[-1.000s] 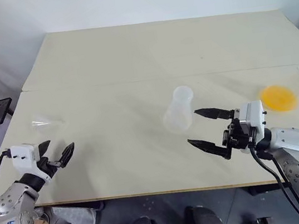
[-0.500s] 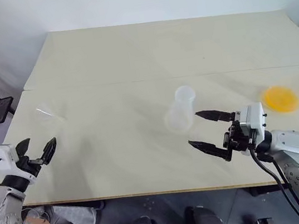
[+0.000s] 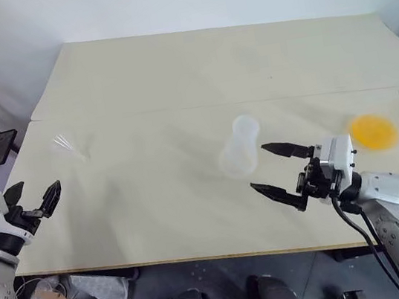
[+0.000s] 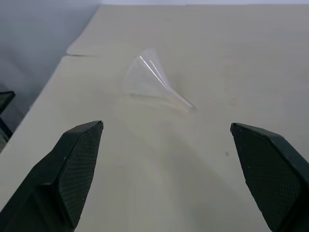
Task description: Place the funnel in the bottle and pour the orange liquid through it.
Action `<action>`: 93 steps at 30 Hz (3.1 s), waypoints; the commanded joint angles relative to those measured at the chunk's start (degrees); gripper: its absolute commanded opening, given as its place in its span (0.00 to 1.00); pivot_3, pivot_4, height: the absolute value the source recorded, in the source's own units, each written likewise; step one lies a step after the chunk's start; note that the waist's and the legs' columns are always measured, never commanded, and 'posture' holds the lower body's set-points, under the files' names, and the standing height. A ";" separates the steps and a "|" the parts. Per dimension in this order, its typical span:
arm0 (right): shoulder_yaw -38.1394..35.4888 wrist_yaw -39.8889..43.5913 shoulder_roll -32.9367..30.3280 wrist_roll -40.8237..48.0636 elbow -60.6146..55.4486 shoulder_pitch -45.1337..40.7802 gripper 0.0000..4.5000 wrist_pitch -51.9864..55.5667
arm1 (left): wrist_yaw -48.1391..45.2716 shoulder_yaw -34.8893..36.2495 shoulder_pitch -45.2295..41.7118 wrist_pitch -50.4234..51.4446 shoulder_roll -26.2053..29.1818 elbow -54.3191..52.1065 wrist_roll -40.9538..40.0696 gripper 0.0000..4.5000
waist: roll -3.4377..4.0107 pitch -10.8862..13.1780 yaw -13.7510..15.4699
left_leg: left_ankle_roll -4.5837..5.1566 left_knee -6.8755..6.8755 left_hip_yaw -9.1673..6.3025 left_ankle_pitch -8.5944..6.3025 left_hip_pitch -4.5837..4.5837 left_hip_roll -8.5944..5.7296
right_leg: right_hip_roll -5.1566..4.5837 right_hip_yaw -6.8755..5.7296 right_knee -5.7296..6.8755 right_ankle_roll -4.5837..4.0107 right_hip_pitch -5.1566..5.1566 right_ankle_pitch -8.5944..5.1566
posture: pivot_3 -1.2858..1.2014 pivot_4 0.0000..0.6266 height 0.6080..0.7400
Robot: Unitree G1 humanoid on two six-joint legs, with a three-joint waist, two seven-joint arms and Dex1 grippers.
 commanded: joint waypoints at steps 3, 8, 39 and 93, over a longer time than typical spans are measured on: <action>-1.77 -0.52 0.09 0.32 -1.53 1.00 1.00 -1.19 | -0.13 0.14 -1.16 -1.23 2.06 1.92 1.58 1.00 | 0.00 0.00 0.24 | 0.00 0.00 -0.01 0.00 -0.02 0.00 | 0.00 -0.02 0.00 0.00 0.01 0.00 | 0.52 0.24 1.00; -2.00 -1.21 0.04 0.37 -2.44 2.31 1.00 -1.10 | -1.21 -4.09 -8.52 -2.02 4.92 7.97 4.13 1.00 | -0.01 0.00 0.36 | 0.01 0.04 -0.03 0.01 -0.02 -0.05 | 0.00 -0.06 0.01 0.00 0.04 0.00 | 0.52 0.24 1.00; -3.43 -4.60 0.31 -0.54 -5.51 5.50 1.00 -1.40 | -12.84 -13.77 -37.01 -12.85 8.65 51.23 9.53 1.00 | -0.09 0.01 0.00 | 0.16 0.05 0.09 0.09 -0.02 -0.31 | 0.08 -0.65 0.45 0.05 -0.13 0.02 | 0.52 0.24 1.00; -2.97 -9.76 2.29 -2.22 -7.88 7.45 1.00 -2.89 | -15.28 -27.55 -52.05 -9.84 2.31 63.12 22.93 0.02 | -0.14 -0.01 0.36 | 0.29 0.12 0.07 0.16 -0.01 -0.48 | -0.01 -0.63 0.51 0.11 -0.06 0.05 | 0.52 0.24 1.00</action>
